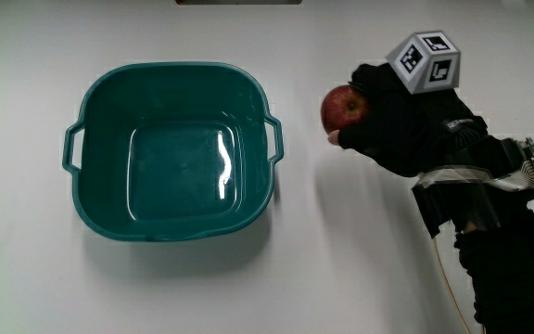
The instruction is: Place apple on desk
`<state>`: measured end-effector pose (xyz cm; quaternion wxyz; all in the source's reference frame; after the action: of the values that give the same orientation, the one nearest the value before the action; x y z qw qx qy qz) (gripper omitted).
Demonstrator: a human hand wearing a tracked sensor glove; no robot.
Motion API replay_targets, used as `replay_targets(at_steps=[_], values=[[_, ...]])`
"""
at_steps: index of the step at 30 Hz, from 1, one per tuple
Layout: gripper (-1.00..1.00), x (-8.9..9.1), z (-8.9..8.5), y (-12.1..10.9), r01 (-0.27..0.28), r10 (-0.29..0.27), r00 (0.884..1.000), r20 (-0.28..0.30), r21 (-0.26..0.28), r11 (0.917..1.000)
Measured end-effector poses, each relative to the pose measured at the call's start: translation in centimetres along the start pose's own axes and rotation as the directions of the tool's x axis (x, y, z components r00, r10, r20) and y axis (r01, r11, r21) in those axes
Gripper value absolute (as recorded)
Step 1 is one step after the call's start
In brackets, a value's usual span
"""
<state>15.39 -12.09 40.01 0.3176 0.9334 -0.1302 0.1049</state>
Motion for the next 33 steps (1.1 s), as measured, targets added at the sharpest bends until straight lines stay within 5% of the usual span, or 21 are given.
replay_targets(at_steps=[10, 27, 33], values=[[0.00, 3.2, -3.4, 0.8, 0.072, -0.073, 0.997, -0.010, -0.039, 0.9966], [0.00, 3.5, -6.6, 1.9, 0.101, -0.097, 0.994, 0.049, -0.086, 0.9911], [0.00, 4.1, -6.7, 2.0, 0.118, -0.119, 0.993, -0.008, -0.109, 0.9871]])
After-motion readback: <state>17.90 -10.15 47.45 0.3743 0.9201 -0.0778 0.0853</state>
